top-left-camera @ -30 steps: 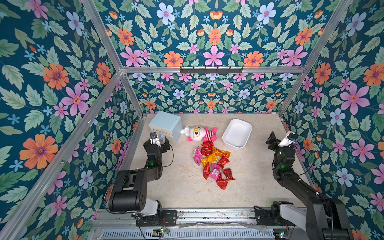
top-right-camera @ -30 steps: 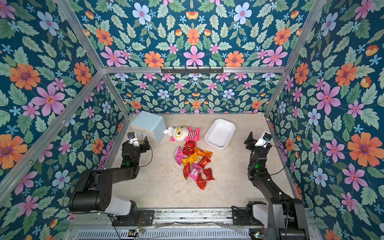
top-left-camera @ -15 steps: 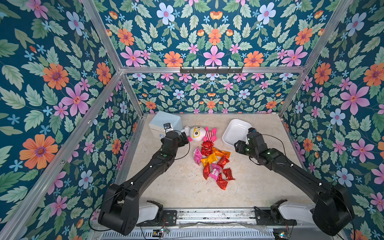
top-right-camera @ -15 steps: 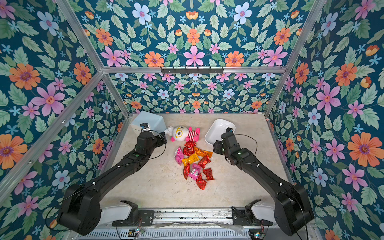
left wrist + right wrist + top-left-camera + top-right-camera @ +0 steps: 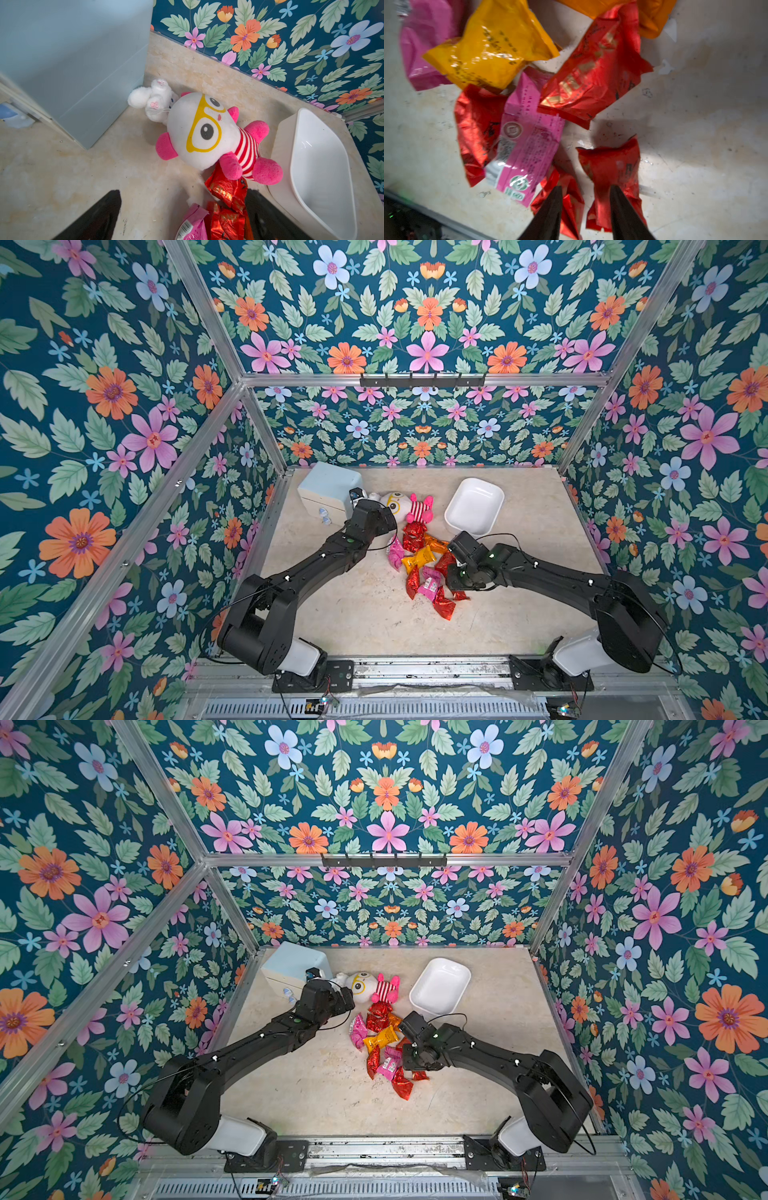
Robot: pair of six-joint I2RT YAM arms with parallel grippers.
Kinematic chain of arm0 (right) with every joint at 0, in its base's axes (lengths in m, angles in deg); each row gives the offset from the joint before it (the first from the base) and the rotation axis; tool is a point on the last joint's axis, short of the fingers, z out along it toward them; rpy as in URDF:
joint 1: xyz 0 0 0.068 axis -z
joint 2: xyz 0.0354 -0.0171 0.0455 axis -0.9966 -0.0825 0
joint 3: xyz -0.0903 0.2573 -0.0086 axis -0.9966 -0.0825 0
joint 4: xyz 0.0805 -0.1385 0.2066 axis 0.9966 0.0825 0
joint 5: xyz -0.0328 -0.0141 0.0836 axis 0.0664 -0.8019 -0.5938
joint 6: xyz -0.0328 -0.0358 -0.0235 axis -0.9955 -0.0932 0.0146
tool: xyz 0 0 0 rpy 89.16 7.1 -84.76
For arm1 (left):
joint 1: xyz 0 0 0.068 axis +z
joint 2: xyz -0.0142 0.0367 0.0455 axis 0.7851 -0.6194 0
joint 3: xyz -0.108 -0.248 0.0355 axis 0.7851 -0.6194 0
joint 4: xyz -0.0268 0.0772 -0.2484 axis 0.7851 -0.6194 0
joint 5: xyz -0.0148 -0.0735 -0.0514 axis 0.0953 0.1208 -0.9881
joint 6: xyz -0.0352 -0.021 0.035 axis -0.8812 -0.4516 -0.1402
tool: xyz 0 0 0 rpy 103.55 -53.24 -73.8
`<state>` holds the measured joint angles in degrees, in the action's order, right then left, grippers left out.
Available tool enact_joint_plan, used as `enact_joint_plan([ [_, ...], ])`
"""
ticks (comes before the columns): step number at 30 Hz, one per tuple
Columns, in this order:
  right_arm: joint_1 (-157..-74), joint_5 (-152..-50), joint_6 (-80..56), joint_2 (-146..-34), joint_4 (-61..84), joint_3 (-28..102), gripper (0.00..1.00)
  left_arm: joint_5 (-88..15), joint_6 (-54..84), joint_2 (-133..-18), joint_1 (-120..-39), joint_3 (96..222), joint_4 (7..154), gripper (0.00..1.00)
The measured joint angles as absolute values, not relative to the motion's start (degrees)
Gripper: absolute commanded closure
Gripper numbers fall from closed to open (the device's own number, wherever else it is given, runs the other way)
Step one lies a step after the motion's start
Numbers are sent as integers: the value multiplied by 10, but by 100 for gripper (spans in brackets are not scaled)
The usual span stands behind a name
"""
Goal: Put the tea bags into the storage box
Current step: Pick up the tea bag from the center of the board, then place the tea bag in the storage box.
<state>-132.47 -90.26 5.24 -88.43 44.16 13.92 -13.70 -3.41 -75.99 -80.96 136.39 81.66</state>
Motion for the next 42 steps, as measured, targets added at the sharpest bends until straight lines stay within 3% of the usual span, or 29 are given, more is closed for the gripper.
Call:
enact_joint_plan([
  [8,-1329,-866,68,-913,446,134,68,-126,-30,-746,-810,1345,810,1],
  [15,-1330,-860,69,-913,430,123,100,-113,-31,-737,-810,1338,800,1],
  [22,-1331,-855,79,-871,444,118,100,-108,-35,-743,-810,1340,802,1],
  [30,-1304,-818,77,-830,491,211,100,-124,-41,-778,-810,1370,804,1],
  [36,-1229,-796,13,-888,499,347,100,-143,-46,-794,-810,1395,804,1],
  [42,-1176,-755,-53,-1017,475,497,100,-156,-43,-797,-810,1400,800,1],
])
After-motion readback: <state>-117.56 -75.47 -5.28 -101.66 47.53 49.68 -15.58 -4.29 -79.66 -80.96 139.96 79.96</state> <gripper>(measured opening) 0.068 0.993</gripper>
